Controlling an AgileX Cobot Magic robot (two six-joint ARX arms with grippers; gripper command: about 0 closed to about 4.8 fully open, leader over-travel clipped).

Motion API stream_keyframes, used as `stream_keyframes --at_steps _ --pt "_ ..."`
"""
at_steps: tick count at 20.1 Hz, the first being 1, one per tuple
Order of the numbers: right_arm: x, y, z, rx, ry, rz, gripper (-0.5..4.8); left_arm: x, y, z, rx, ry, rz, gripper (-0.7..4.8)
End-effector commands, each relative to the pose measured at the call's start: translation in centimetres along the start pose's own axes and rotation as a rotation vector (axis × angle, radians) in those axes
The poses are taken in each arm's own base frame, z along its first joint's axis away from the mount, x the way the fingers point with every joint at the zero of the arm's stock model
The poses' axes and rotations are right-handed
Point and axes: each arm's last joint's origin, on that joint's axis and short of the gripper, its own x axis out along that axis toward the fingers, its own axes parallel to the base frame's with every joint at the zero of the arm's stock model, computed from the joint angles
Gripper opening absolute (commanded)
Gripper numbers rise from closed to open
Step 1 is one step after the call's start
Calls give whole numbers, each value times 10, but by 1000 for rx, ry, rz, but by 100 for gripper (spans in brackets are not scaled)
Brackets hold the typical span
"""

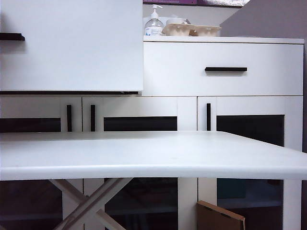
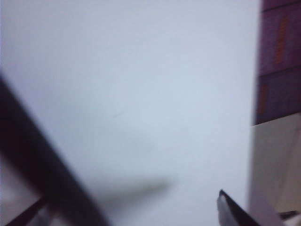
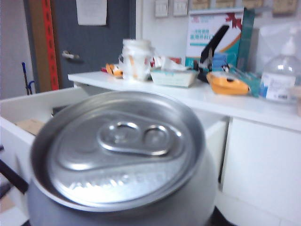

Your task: Pick up a can of beer from the white table, open the left drawer, place the beer inside the drawer, and finally close the drawer.

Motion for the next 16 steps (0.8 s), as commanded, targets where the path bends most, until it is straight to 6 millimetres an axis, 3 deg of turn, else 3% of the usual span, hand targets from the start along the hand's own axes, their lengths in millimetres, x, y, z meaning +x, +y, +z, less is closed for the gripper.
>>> stream_keyframes --at_steps 1,4,10,11,13,15,16 --pt "-3 1 20 -24 -107 1 165 -3 1 -1 22 21 49 479" --pt "-1 1 24 -26 -119 -12 165 -8 -3 -1 37 23 61 479" --pt "25 -3 38 -30 -130 39 172 -31 -19 -2 129 29 66 469" --pt "29 -4 39 -30 -126 51 172 -35 -23 -2 158 28 45 378" --pt "42 -6 39 -28 -120 53 185 -47 -38 -3 273 44 -50 137" --pt "54 -9 37 -29 -120 55 213 -56 -47 -4 378 59 -122 46" --pt "60 -10 37 -28 -118 58 213 -61 -52 -4 436 61 -159 35"
